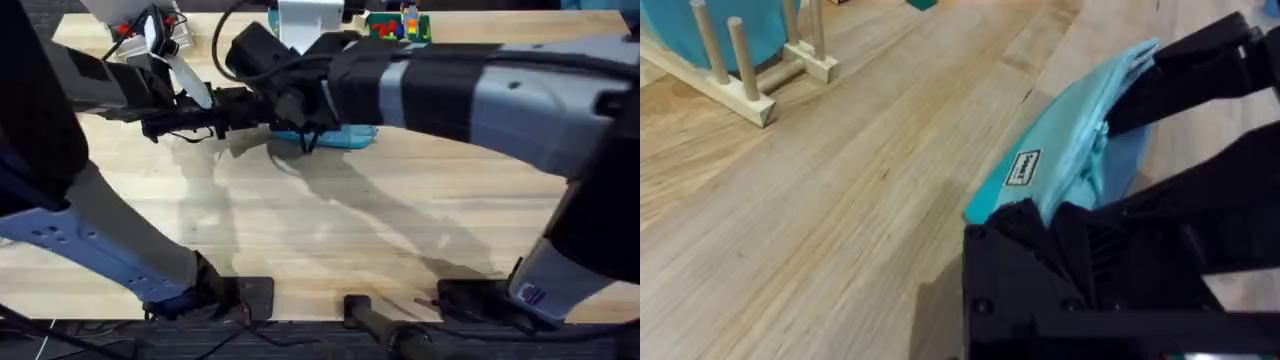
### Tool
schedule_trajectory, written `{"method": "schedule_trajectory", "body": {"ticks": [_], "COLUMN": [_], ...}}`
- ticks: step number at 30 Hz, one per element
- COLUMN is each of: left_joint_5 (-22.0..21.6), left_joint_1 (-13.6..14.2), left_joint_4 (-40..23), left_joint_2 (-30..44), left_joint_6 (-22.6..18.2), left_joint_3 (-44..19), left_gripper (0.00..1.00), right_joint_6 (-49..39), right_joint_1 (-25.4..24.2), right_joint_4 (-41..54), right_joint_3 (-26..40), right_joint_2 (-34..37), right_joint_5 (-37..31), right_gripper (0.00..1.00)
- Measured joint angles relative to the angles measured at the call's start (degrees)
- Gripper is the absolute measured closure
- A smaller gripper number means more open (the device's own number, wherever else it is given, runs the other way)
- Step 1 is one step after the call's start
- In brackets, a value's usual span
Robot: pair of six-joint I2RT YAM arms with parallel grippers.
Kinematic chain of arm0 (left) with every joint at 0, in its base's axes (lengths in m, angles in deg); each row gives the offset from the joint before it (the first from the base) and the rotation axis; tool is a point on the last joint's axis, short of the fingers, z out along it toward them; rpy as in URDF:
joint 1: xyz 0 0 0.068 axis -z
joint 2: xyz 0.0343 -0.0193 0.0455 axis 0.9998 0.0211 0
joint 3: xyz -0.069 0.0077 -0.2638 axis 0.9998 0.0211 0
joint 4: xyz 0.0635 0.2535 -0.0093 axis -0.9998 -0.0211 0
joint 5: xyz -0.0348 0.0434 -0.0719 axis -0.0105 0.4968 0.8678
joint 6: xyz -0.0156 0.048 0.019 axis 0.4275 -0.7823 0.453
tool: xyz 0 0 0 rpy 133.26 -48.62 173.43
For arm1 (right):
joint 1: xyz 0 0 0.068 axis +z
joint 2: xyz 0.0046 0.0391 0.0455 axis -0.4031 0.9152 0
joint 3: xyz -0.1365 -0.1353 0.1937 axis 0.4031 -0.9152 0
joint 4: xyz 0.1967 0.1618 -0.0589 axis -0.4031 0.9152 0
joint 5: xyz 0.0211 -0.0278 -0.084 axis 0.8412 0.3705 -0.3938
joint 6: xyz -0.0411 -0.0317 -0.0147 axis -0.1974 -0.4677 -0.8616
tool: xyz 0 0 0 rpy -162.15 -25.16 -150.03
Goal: Unzip the bag, pick up the pens from the table one at a time and place them inside, then zip the bag closed.
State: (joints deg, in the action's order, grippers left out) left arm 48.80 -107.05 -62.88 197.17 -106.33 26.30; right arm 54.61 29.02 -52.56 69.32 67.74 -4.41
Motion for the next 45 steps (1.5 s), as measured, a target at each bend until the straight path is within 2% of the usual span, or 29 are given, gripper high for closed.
{"method": "schedule_trajectory", "body": {"ticks": [8,19,23,28,31,32,40,45], "left_joint_5": [-0.1,0.2,0.2,0.3,0.3,0.3,0.3,0.3], "left_joint_1": [0.0,0.0,0.0,0.0,0.0,0.0,0.0,0.0], "left_joint_4": [0.0,0.0,0.0,0.0,0.0,0.0,0.0,0.0], "left_joint_2": [0.0,0.0,0.0,0.0,0.0,0.0,0.0,0.0], "left_joint_6": [0.2,0.2,0.2,0.2,0.2,0.2,0.2,0.2], "left_joint_3": [0.0,0.0,0.0,0.0,0.0,0.0,0.0,0.0], "left_gripper": [0.959,0.959,0.959,0.959,0.959,0.959,0.959,0.959], "right_joint_6": [-0.4,-0.4,-0.4,-0.6,-0.6,-0.7,-0.7,-4.6], "right_joint_1": [0.1,-1.9,-2.0,-2.1,-2.0,-2.0,-2.0,-1.7], "right_joint_4": [0.1,-1.7,-1.8,-2.0,-2.3,-2.3,-2.2,-1.3], "right_joint_3": [0.2,0.2,0.2,0.2,0.2,0.2,0.2,0.5], "right_joint_2": [0.2,0.2,0.2,0.2,0.2,0.2,0.2,0.2], "right_joint_5": [-2.0,-3.9,-3.9,-3.8,-3.3,-3.2,-3.2,-3.3], "right_gripper": [0.052,0.261,0.425,0.794,0.942,0.962,0.97,0.97]}}
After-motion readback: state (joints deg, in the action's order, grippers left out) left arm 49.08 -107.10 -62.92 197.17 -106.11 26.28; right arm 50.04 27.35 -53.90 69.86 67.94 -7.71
